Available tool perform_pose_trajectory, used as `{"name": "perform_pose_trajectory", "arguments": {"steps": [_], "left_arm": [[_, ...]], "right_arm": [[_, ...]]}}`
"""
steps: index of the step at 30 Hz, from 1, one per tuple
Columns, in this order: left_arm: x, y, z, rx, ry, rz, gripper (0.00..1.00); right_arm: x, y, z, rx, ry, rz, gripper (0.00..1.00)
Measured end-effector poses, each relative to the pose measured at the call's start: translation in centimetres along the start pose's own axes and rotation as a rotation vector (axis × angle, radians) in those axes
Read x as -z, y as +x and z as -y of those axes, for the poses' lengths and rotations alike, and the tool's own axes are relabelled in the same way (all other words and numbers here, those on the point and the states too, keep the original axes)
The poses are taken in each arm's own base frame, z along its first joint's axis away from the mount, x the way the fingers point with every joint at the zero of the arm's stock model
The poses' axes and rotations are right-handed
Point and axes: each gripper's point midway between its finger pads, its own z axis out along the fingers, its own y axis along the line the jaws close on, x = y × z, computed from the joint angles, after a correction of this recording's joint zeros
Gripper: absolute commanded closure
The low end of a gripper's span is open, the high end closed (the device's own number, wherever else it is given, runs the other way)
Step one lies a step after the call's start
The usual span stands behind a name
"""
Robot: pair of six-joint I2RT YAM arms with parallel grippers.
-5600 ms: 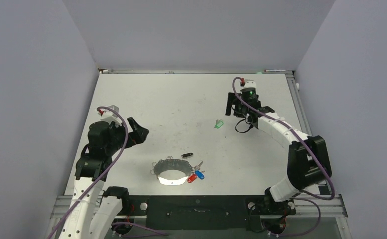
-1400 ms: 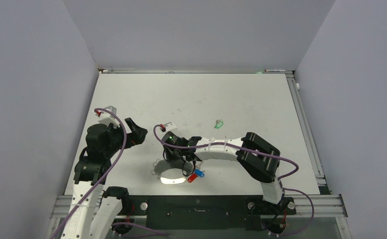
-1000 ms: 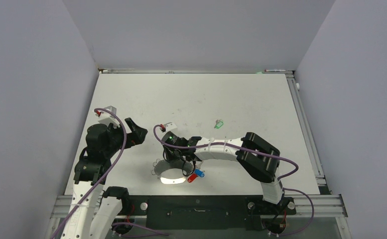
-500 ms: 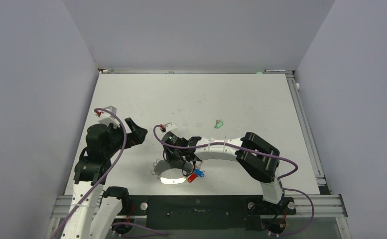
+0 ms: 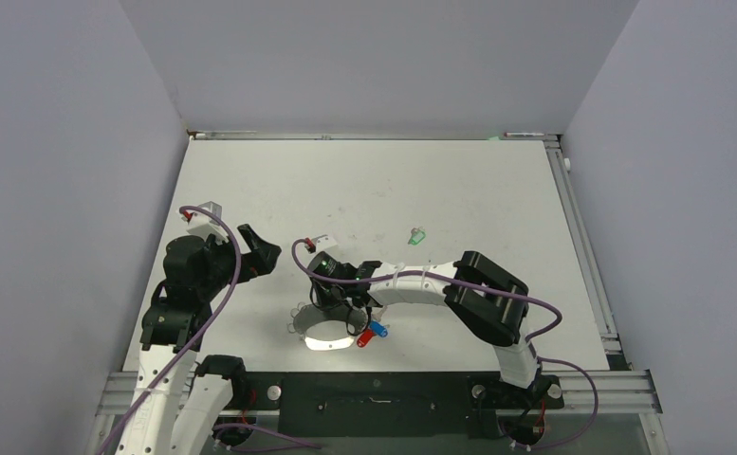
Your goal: Put the keys on the keyring
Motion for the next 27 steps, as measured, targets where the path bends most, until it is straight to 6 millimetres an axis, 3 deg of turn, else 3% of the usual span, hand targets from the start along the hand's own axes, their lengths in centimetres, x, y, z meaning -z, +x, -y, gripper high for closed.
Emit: {"name": "perform_pose_trajectory", "arguments": {"steps": [9, 16, 20, 25, 27], "left_arm": [[-0.01, 0.00, 0.00, 0.000, 0.000, 0.000, 0.10], [-0.05, 0.03, -0.03, 0.000, -0.001, -0.002, 0.10], [-0.12, 0.08, -0.07, 0.001, -0.003, -0.006, 0.10], [-0.16, 0.11, -0.08, 0.002, -0.004, -0.008, 0.10], [-0.18, 0.12, -0.09, 0.002, -0.004, -0.009, 0.10]], "right_arm": [[-0.02, -0.06, 0.09, 0.000, 0.004, 0.003, 0.80], [-0.03, -0.15, 0.19, -0.001, 0.008, 0.006, 0.93], [-0.06, -0.27, 0.33, -0.004, 0.010, 0.007, 0.94], [-0.07, -0.32, 0.40, -0.004, 0.013, 0.009, 0.80], [-0.07, -0.34, 0.47, 0.001, 0.014, 0.009, 0.79]]}}
